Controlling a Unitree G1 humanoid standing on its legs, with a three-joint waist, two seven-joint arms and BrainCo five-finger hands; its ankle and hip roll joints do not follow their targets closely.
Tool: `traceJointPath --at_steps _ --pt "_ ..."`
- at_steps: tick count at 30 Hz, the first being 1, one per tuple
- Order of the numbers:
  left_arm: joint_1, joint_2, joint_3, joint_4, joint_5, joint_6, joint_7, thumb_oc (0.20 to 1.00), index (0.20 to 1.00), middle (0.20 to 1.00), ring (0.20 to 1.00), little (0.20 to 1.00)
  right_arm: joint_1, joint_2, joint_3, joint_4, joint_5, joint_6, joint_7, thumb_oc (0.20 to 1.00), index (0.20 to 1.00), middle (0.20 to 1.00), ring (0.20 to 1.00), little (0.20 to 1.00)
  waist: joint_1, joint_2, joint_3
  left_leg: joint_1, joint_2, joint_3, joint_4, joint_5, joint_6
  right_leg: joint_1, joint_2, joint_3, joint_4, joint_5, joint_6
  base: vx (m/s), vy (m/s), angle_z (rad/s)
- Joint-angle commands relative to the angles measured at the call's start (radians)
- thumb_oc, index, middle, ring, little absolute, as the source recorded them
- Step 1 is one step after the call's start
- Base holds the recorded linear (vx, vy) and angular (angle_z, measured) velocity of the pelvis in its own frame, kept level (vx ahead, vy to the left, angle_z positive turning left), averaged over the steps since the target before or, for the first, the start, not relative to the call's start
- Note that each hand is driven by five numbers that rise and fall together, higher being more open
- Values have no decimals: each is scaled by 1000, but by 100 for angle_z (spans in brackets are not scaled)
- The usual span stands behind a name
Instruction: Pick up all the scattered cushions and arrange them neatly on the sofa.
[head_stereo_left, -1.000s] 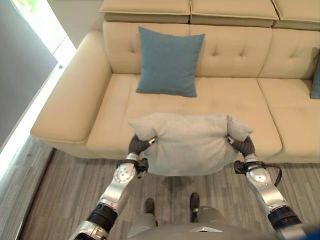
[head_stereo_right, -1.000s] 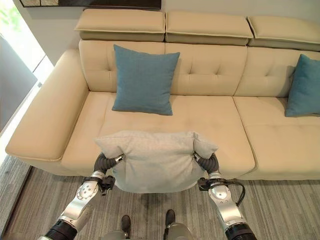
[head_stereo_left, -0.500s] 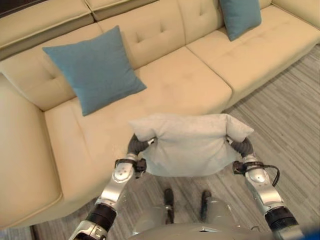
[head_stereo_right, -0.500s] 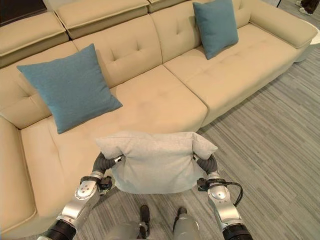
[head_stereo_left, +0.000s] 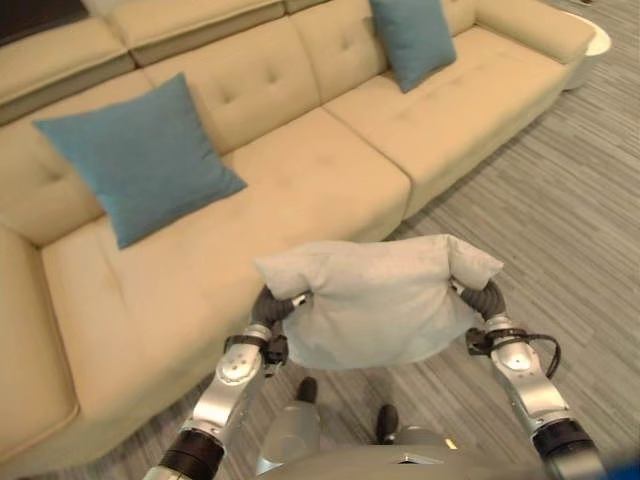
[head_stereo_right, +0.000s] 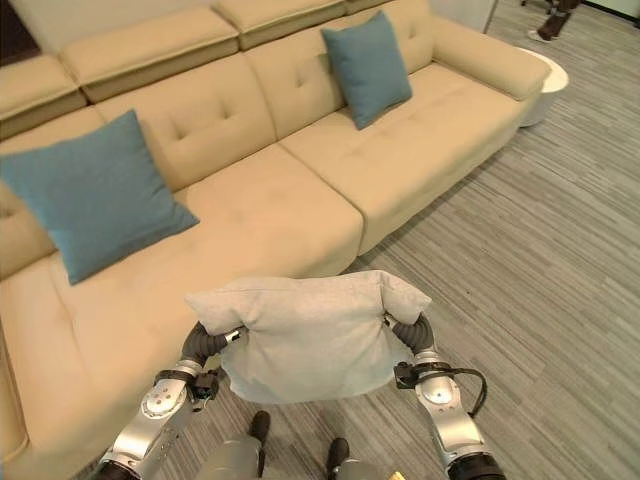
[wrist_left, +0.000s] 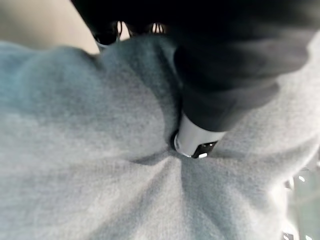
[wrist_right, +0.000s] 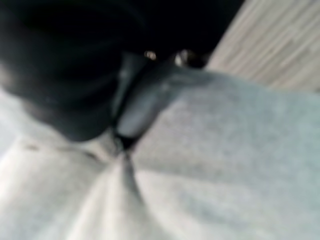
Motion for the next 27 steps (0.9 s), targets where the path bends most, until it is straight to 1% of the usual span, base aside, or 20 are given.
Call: traceJointPath --at_steps 1,2,3,4,6,7,8,9,10,13,14,15,17,19,21,22,24,25,26,27 --pt "-91 7 9 -98 4 -90 5 200 200 200 200 200 -38 19 -39 -83 -9 -59 -16 200 200 200 200 200 -7 -15 -38 56 -60 38 -35 -184 46 -29 -63 80 -40 98 118 48 438 19" --pt "-89 8 12 -99 6 -91 5 200 200 200 200 200 -41 21 -39 -83 -10 -57 -15 200 200 200 200 200 -7 -12 -37 67 -60 57 -42 -186 51 -39 -69 91 -24 98 124 -2 267 -50" --pt "-90 8 12 -98 6 -92 5 200 200 200 200 200 -41 21 -40 -83 -10 -57 -15 200 200 200 200 200 -3 -13 -37 69 -60 61 -44 -186 51 -40 -68 95 -22 97 124 -3 126 -105" --pt "-87 13 15 -98 12 -90 6 200 200 200 200 200 -45 25 -41 -83 -15 -54 -15 200 200 200 200 200 -2 -10 -35 82 -62 84 -47 -192 59 -50 -76 104 -4 98 133 -10 152 -111" --pt "-83 19 25 -103 12 -89 6 200 200 200 200 200 -52 31 -41 -82 -23 -50 -14 200 200 200 200 200 1 -5 -28 97 -63 112 -48 -200 73 -76 -87 109 39 104 145 -11 151 -64" --pt "-79 24 32 -107 11 -90 8 200 200 200 200 200 -57 33 -37 -81 -31 -47 -13 200 200 200 200 200 4 -3 -23 105 -58 132 -49 -204 80 -95 -96 98 67 111 153 -17 90 -74" --pt "-73 28 40 -112 10 -90 8 200 200 200 200 200 -60 36 -36 -78 -36 -46 -10 200 200 200 200 200 11 1 -19 113 -53 150 -49 -208 84 -108 -110 66 88 116 157 -22 138 -122" --pt "-47 32 60 -122 14 -88 2 200 200 200 200 200 -57 48 -30 -81 -45 -42 4 200 200 200 200 200 25 6 -16 146 -42 204 -62 -218 93 -117 -144 -82 121 119 151 -12 99 -123" --pt "-46 32 60 -122 14 -88 1 200 200 200 200 200 -57 48 -30 -81 -45 -41 4 200 200 200 200 200 25 6 -16 148 -41 204 -63 -218 93 -116 -144 -82 121 118 151 9 67 -155" --pt "-31 32 78 -129 15 -83 -1 200 200 200 200 200 -53 53 -25 -80 -50 -44 8 200 200 200 200 200 34 2 -20 174 -35 239 -78 -226 96 -122 -142 -170 114 120 146 25 -32 -70" --pt "-29 31 81 -129 13 -81 -4 200 200 200 200 200 -50 51 -24 -82 -51 -44 8 200 200 200 200 200 36 -4 -23 176 -37 246 -78 -229 96 -111 -144 -186 88 114 143 52 -116 -9" --pt "-30 29 76 -127 14 -80 -7 200 200 200 200 200 -44 51 -24 -84 -50 -46 6 200 200 200 200 200 35 -12 -23 176 -35 246 -65 -236 91 -82 -128 -180 41 106 135 57 -151 -12" --pt "-34 23 70 -124 10 -81 -9 200 200 200 200 200 -34 45 -31 -85 -47 -48 2 200 200 200 200 200 32 -21 -29 167 -33 246 -41 -236 82 -67 -97 -131 -10 116 126 83 -167 1" --pt "-30 17 60 -124 9 -79 -12 200 200 200 200 200 -22 36 -36 -93 -35 -49 -4 200 200 200 200 200 29 -27 -41 160 -25 253 -6 -251 71 -30 -80 -123 -65 123 117 123 -171 -4" --pt "-33 11 49 -129 11 -74 -16 200 200 200 200 200 -4 30 -42 -107 -25 -54 -6 200 200 200 200 200 24 -31 -39 133 -8 248 86 -267 54 0 -65 -114 -96 118 105 93 -176 -4" --pt "-38 3 41 -124 3 -73 -11 200 200 200 200 200 -4 19 -44 -108 -22 -57 -16 200 200 200 200 200 23 -34 -29 84 3 236 190 -263 37 22 -61 -110 -112 114 90 51 -150 3" --pt "-53 -2 34 -122 -3 -71 -2 200 200 200 200 200 -6 13 -43 -105 -17 -52 -22 200 200 200 200 200 28 -31 -14 22 -6 194 266 -229 25 27 -54 -107 -110 105 75 44 -83 10" --pt "-60 -1 28 -122 1 -74 1 200 200 200 200 200 -6 10 -44 -104 -17 -51 -25 200 200 200 200 200 32 -33 -12 -18 -30 169 229 -243 32 30 -52 -105 -115 101 75 51 -25 3" --pt "-61 -1 27 -121 1 -74 1 200 200 200 200 200 -6 10 -44 -104 -17 -52 -25 200 200 200 200 200 31 -34 -13 -17 -32 169 227 -241 33 30 -53 -106 -115 100 76 134 11 -2" --pt "-68 -2 20 -114 6 -73 2 200 200 200 200 200 -7 5 -47 -97 -20 -50 -28 200 200 200 200 200 32 -32 -20 -24 -35 175 166 -223 35 40 -47 -107 -122 97 82 141 44 -10"
